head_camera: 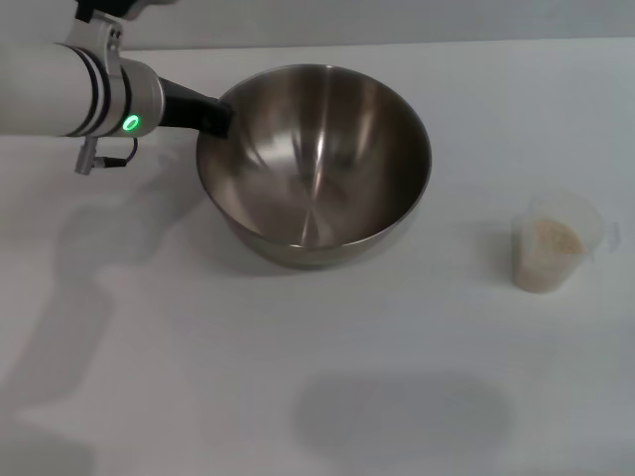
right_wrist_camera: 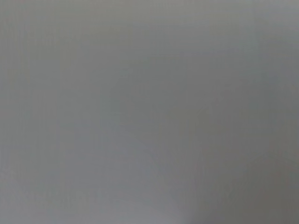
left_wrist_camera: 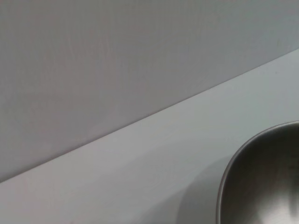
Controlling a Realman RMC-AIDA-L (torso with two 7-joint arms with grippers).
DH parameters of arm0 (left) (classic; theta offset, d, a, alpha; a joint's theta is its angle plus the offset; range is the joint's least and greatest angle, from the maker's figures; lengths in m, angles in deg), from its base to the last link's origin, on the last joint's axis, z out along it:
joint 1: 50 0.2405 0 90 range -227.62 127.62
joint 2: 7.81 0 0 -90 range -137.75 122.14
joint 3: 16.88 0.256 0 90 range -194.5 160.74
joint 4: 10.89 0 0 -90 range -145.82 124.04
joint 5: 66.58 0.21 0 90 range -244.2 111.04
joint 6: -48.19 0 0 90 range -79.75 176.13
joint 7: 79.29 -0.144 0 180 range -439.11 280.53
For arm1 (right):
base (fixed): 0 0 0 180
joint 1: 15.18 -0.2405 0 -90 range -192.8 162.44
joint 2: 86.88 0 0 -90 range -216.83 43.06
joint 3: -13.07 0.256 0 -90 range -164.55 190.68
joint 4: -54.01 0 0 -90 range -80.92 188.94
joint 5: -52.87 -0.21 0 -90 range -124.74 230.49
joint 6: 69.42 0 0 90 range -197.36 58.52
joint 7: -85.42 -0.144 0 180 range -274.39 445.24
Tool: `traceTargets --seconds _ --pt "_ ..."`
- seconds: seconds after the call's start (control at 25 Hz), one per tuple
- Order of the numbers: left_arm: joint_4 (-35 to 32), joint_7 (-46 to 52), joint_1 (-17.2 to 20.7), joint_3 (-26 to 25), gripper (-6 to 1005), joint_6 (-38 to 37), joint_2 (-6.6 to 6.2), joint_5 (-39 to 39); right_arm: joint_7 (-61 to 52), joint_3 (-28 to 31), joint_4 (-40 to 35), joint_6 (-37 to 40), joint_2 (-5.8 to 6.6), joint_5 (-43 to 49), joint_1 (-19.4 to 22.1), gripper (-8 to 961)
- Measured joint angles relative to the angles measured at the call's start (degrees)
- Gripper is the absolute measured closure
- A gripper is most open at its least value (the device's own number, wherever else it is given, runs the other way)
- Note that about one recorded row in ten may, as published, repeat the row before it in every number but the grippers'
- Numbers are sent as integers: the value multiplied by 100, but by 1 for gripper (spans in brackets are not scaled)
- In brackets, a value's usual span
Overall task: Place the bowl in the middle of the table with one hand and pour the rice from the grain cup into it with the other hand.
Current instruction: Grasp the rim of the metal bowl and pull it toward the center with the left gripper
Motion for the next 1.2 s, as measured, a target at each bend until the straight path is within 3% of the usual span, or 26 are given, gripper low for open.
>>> traceTargets --seconds 0.36,0.6,0.88,1.0,1.2 --pt "-27 -51 -201 -625 931 700 -14 -62 0 0 0 2 6 0 -10 138" --pt "-142 -710 -364 -1380 951 1319 -24 -661 0 0 0 1 8 0 -17 138" --pt "-174 -899 -408 -1616 956 1526 -31 -901 0 -65 0 -4 8 0 -18 138" --pt "-315 -1238 -515 -2084 957 1890 -36 -1231 0 -70 0 -7 8 0 -19 138" --pt "-523 -1430 -641 -2411 956 2155 -78 -1272 0 -71 0 -18 8 0 -32 138"
